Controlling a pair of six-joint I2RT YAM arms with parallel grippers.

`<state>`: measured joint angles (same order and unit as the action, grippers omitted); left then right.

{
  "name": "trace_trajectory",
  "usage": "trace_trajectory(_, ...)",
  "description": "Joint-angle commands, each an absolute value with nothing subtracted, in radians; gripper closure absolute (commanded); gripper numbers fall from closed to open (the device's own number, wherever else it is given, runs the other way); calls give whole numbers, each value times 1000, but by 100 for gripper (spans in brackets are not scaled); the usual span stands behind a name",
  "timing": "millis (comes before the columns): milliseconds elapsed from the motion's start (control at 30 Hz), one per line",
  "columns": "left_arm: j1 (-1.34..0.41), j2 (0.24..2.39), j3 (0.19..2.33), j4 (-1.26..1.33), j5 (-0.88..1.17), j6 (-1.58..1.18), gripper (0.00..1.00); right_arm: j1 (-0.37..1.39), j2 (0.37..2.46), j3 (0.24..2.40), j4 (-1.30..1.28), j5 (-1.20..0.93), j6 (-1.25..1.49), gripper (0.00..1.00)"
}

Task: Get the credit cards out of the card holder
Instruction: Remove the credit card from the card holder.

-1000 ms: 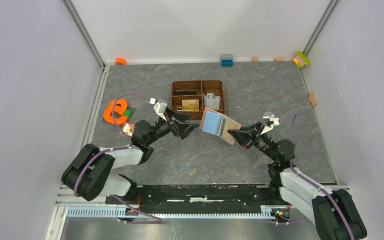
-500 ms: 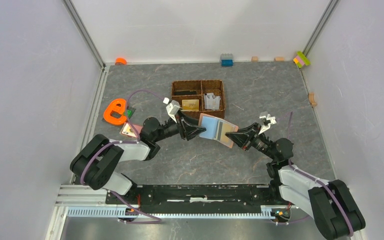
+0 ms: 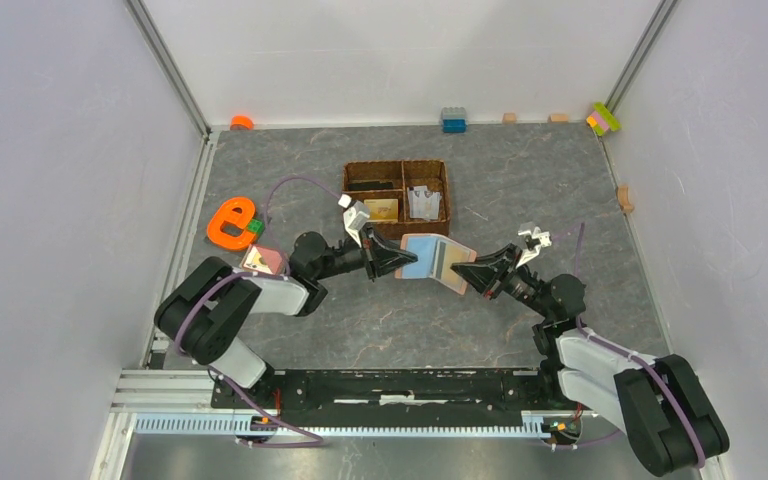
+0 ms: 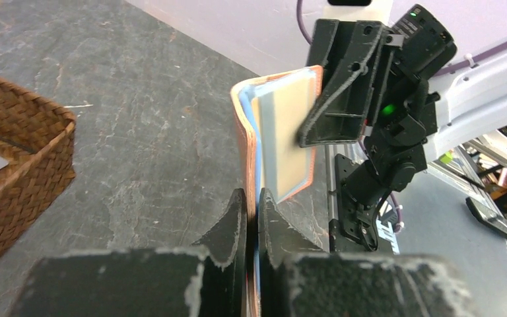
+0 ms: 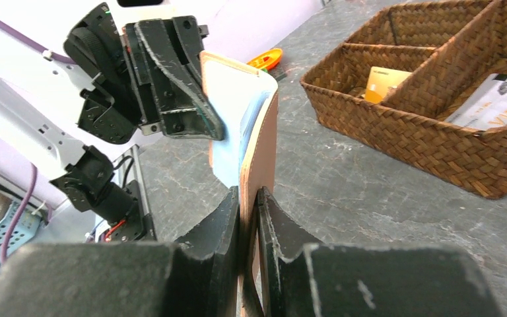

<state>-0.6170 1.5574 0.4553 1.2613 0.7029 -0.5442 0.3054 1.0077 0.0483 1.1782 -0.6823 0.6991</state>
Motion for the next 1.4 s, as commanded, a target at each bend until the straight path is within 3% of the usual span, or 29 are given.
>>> trace_trajectory(0,-651,1604,501,1409,792,-588,98,304,1006,92,1169,-647,654,100)
trace_trajectory(367,-693,1631,549,1365,787,-578,98,304,1040,94,1221,-670,683,100)
trace_trajectory(500,-693,1604,536,1293,661,-538,98,305,1037,91,1232,-685,692,99)
trace_trajectory(667,-660,1546,525,1113,398,-521,98,305,1012,90,1204,-692,689,73)
trace_trajectory(800,-617,1577,510,1206,432,-599,98,306,1000,94,1174,-691,678,70)
trace_trajectory(933,-592,1628,512,1309,487,-677,98,305,994,93,1165,-690,673,55)
trace_trajectory(1200,-578,1651,508,1402,559,-725,98,305,1008,109,1104,-656,633,56)
trace_trajectory(1367,-578,1639,502,1404,582,-730,98,305,1022,121,1075,-641,610,71)
